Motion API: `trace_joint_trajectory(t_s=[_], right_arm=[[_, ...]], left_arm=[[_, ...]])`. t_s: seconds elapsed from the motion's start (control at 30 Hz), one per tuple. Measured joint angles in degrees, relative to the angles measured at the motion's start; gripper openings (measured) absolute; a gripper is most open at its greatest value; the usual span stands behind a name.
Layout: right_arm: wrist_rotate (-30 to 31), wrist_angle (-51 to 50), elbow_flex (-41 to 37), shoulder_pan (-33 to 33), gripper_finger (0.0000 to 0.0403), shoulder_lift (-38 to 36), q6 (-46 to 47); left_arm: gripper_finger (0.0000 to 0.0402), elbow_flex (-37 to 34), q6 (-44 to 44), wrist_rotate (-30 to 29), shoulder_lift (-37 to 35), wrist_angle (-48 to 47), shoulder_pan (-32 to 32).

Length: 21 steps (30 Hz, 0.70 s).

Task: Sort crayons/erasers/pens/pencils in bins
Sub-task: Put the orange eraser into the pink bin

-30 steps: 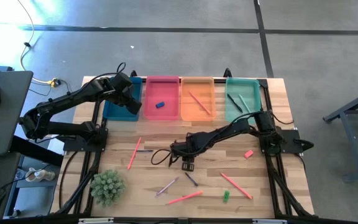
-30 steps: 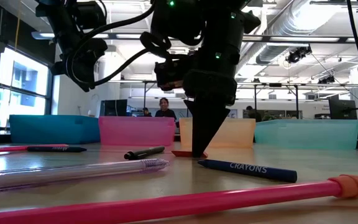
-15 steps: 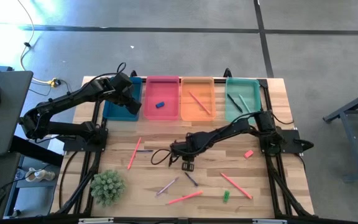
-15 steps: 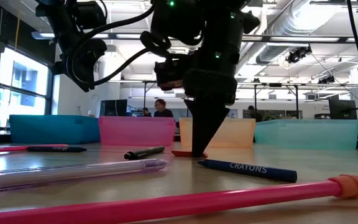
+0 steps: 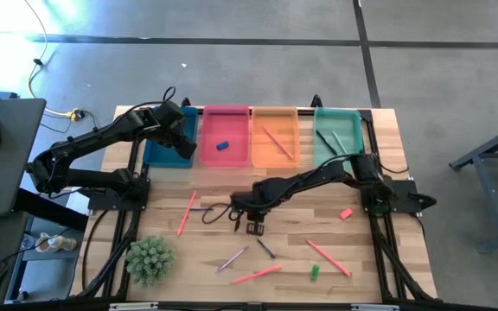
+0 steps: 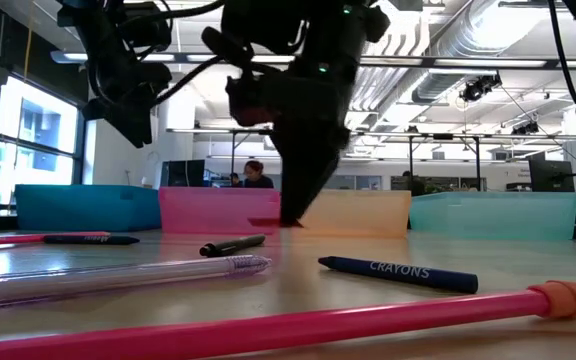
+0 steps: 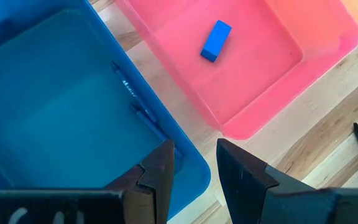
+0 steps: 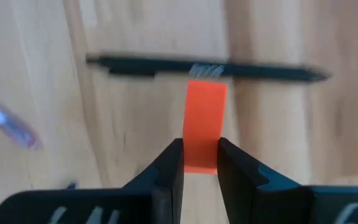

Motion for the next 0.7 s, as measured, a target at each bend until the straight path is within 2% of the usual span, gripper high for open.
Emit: trace_joint_trajectory(t_s=[0.27,0.37,0.7], right_arm=[[-0.17,-2.98,6.79,-2.69,0.0067,-0.11,-1.13],[1.46,-3.15,9.73,-4.48,0.0067,-0.21,-1.94],[4.79,-2.24,16.05,-13.14,0.0067,-0.33,-3.45]], left_arm=[[0.011,-0.02,0.0,0.02,0.0,-0.46,0.0],[0.011,0.0,0.37,0.0,0.0,-0.46,0.0],[0.011,-0.02,1.76,0.01,0.0,-0.47,0.07]])
